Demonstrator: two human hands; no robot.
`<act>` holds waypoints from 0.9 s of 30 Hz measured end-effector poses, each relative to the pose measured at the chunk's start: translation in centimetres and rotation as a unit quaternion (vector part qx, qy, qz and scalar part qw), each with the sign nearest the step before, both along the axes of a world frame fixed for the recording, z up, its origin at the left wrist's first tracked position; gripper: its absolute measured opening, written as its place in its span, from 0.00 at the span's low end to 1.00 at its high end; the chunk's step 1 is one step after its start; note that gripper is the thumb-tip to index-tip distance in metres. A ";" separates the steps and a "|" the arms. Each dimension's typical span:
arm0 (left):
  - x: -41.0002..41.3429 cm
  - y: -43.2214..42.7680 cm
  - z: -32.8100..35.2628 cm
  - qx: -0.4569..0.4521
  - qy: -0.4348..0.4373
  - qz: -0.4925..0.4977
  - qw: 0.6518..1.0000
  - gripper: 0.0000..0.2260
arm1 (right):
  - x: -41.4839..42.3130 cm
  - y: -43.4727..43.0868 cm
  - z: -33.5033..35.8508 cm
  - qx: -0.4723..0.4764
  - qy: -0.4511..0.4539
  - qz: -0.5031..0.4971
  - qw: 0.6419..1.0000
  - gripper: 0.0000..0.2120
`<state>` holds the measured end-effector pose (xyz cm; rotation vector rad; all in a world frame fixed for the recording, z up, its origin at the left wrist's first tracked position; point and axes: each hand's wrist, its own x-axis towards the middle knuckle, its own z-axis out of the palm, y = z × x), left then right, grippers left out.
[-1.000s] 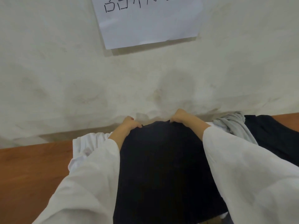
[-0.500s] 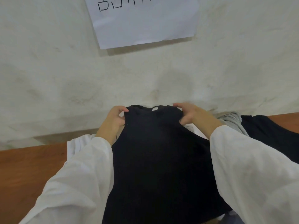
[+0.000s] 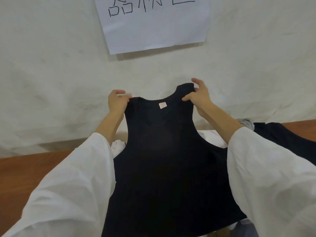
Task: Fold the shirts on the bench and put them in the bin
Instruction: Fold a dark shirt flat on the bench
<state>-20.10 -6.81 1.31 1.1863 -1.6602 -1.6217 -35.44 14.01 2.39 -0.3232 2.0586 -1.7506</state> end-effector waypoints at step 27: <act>25.6 21.4 -0.3 -0.158 -0.078 -0.083 0.981 0.07 | 21.6 20.9 -3.6 0.180 0.368 0.021 0.912 0.08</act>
